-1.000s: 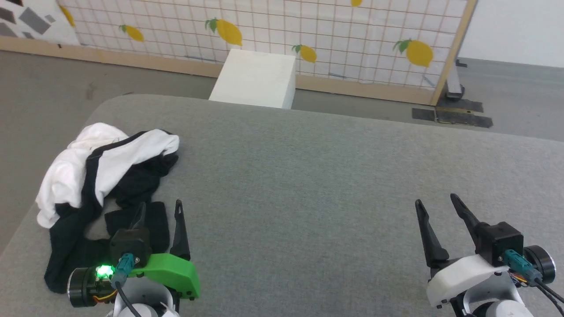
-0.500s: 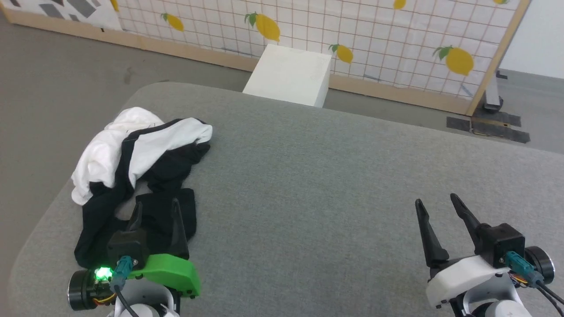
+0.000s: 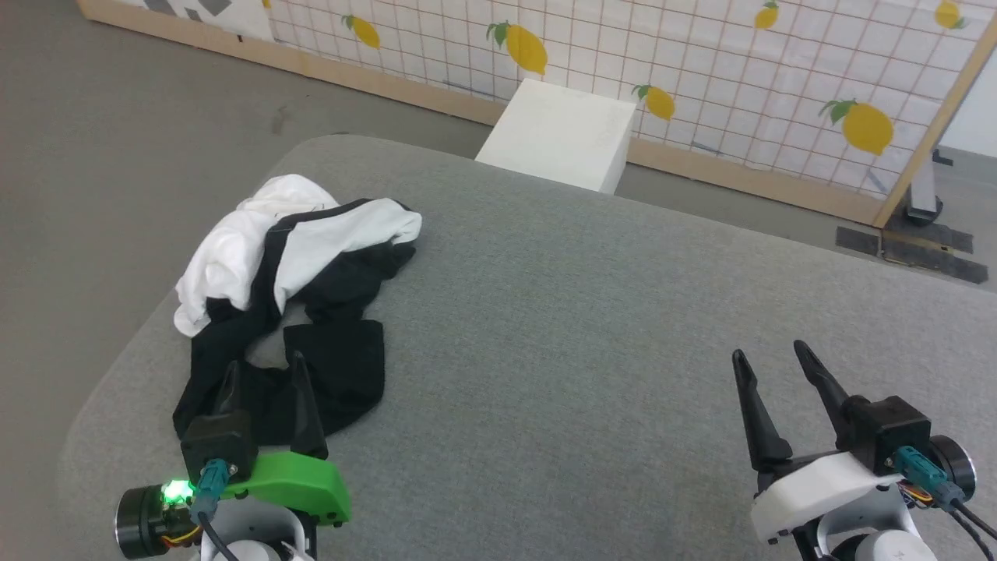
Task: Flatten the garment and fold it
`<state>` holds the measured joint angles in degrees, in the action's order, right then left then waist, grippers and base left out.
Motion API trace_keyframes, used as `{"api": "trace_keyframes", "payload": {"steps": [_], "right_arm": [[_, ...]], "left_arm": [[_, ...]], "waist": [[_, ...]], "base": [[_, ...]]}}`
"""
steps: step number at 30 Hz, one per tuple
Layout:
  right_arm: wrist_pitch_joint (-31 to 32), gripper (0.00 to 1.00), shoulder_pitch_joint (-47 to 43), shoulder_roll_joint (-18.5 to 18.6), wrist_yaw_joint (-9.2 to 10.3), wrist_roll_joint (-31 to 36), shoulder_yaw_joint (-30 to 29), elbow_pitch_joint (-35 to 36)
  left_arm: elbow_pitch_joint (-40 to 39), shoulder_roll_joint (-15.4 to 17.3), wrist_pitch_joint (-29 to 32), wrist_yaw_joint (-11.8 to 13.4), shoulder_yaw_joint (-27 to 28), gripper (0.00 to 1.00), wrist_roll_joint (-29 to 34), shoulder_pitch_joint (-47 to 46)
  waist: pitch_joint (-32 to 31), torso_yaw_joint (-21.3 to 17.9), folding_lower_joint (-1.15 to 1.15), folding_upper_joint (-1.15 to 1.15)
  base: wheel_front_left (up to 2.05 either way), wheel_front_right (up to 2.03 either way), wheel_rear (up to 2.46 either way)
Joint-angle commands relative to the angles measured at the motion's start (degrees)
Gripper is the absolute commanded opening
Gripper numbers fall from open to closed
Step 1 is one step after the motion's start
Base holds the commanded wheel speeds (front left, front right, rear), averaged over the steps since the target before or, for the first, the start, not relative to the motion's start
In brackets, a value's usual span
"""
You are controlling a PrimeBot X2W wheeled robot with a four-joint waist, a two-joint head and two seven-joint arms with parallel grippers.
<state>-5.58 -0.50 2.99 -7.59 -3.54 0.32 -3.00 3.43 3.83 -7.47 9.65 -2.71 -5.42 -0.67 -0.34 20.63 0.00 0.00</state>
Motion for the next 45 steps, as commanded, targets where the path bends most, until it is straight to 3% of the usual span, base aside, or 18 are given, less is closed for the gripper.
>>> {"api": "trace_keyframes", "payload": {"steps": [1, 45], "right_arm": [[-0.61, 1.0, 1.05, -0.06, 0.05, -0.36, 0.16, -0.24], [-4.66, 1.0, 2.01, -0.1, 0.09, -3.52, 1.49, -2.29]], "left_arm": [[0.29, 0.46, -0.65, 0.47, -0.12, 1.0, -0.49, 1.04], [2.27, 1.4, -5.84, 7.09, -0.97, 1.0, -4.13, 2.43]], "waist": [[-0.07, 0.82, 0.0, 0.0], [-0.33, 14.76, 0.0, 0.0]], "base": [[0.0, 0.0, 0.0], [0.0, 0.0, 0.0]]}}
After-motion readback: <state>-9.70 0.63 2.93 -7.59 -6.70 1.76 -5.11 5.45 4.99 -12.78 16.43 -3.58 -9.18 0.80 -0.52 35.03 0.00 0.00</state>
